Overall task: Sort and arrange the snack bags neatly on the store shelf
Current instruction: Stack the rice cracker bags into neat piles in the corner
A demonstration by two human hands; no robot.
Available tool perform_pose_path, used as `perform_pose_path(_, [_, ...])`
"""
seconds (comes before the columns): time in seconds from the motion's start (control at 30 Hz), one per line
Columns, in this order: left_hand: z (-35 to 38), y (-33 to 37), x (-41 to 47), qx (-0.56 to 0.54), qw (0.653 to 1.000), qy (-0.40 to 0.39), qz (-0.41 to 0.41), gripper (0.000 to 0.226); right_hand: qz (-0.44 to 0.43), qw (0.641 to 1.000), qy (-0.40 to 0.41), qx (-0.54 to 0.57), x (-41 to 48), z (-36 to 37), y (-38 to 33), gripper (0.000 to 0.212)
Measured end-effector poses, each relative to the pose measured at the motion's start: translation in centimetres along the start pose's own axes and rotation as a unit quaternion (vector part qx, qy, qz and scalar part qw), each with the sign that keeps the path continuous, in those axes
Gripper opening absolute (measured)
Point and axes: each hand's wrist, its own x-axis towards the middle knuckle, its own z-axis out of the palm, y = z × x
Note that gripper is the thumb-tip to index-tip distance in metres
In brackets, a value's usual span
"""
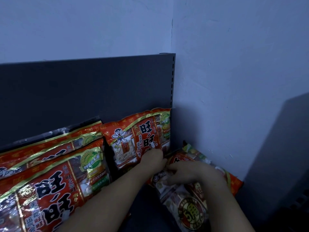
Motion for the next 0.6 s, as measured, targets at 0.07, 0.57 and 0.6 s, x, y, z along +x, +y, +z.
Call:
perform_pose_path(0.07, [0.4,-0.1,0.3,-0.014,0.999,-0.004,-0.039,0.034,-0.003,1.0,0.002,-0.001,-0.6,-0.4,0.2,0.05])
perform_pose_path(0.57, [-1.1,0.9,-1.1,0.046,0.995,0.052,-0.074,0.017,-0.001,0.993,0.12,0.012,-0.3,-0.4,0.3,0.027])
perform_pose_path(0.6, [-1.7,1.2,-1.6,0.067,0.993,0.078,-0.055,0.018,-0.004,0.986,0.166,0.007,-0.5,-0.5,0.4,0.02])
